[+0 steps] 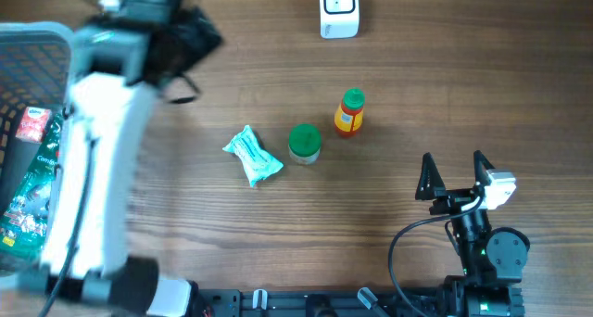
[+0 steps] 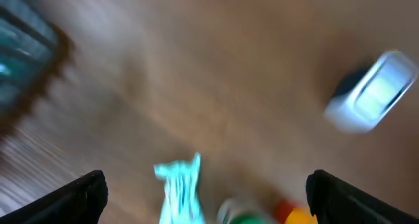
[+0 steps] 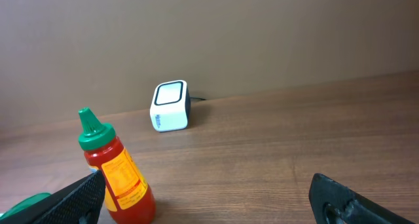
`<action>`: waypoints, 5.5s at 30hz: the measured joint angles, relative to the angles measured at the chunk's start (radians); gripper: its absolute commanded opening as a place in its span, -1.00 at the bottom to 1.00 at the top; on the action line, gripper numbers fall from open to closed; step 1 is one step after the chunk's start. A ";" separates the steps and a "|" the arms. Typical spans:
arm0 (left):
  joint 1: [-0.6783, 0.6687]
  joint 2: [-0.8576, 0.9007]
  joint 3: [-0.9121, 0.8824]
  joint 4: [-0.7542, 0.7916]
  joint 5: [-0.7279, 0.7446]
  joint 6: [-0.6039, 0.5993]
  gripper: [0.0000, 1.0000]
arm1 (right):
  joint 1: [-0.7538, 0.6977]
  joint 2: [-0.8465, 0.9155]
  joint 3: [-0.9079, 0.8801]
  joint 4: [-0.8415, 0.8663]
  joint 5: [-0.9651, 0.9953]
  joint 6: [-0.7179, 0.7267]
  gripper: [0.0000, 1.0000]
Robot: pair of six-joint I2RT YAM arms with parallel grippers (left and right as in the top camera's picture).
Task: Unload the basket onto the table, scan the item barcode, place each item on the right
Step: 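Carry the tissue pack with the left gripper and drop it left of the jar, then reach the left gripper into the basket and grasp the green 3M glove pack, then carry the glove pack with the left gripper and lay it beside the jar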
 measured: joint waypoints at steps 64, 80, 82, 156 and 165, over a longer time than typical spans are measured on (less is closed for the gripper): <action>1.024 0.003 -0.776 0.592 0.245 -0.420 -0.92 | 0.000 0.000 0.000 0.000 0.000 0.000 1.00; 0.948 -0.664 -0.719 0.609 0.484 -0.333 -0.92 | 0.000 0.000 0.000 0.000 0.000 0.000 1.00; 0.829 -0.678 -0.719 0.590 0.528 -0.233 -0.92 | 0.000 0.000 0.000 0.000 0.000 0.000 1.00; -0.420 -0.079 -0.589 0.490 -0.172 0.403 1.00 | 0.000 0.000 0.000 0.000 0.000 0.000 1.00; -0.009 -0.414 -0.463 0.535 -0.305 0.339 1.00 | 0.000 0.000 0.000 0.000 0.000 0.000 0.99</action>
